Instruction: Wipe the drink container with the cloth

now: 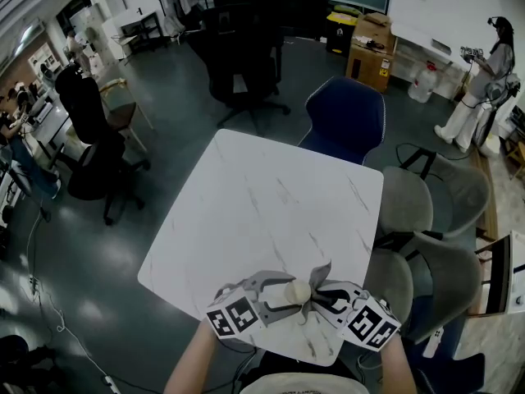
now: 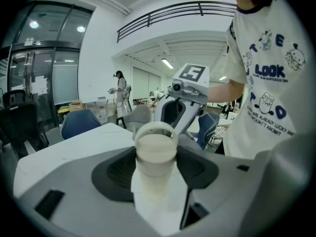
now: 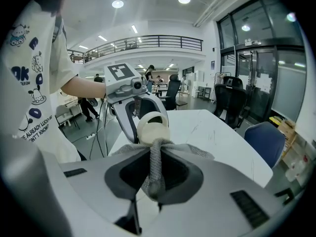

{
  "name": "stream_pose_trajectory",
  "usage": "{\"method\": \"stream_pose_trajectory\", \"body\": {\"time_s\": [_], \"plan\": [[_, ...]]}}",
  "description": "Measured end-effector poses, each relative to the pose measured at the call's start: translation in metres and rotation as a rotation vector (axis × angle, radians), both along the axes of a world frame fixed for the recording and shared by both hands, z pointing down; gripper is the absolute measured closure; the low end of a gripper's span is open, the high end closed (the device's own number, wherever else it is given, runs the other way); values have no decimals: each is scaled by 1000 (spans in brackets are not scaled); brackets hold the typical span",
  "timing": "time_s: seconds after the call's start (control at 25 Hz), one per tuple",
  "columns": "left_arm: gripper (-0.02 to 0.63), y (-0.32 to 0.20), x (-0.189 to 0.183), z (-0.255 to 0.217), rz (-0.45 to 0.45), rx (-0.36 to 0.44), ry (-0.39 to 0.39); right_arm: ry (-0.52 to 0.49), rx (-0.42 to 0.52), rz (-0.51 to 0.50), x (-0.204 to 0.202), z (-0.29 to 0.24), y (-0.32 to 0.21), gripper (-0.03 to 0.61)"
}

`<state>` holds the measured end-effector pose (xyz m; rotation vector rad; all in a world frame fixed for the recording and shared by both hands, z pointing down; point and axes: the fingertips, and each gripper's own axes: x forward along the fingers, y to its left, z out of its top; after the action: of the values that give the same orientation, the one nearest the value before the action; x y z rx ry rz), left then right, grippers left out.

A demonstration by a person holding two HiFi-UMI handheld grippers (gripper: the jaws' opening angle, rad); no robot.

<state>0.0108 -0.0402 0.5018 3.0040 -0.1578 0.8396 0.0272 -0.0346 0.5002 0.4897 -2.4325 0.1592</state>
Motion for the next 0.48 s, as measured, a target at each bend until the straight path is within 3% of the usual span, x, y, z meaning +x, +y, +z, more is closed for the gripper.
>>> {"method": "stream_pose_trajectory", "body": {"time_s": [0.48], "plan": [[351, 2, -1, -1, 46, 1, -20, 22, -65, 36, 1, 36, 2, 522]]}}
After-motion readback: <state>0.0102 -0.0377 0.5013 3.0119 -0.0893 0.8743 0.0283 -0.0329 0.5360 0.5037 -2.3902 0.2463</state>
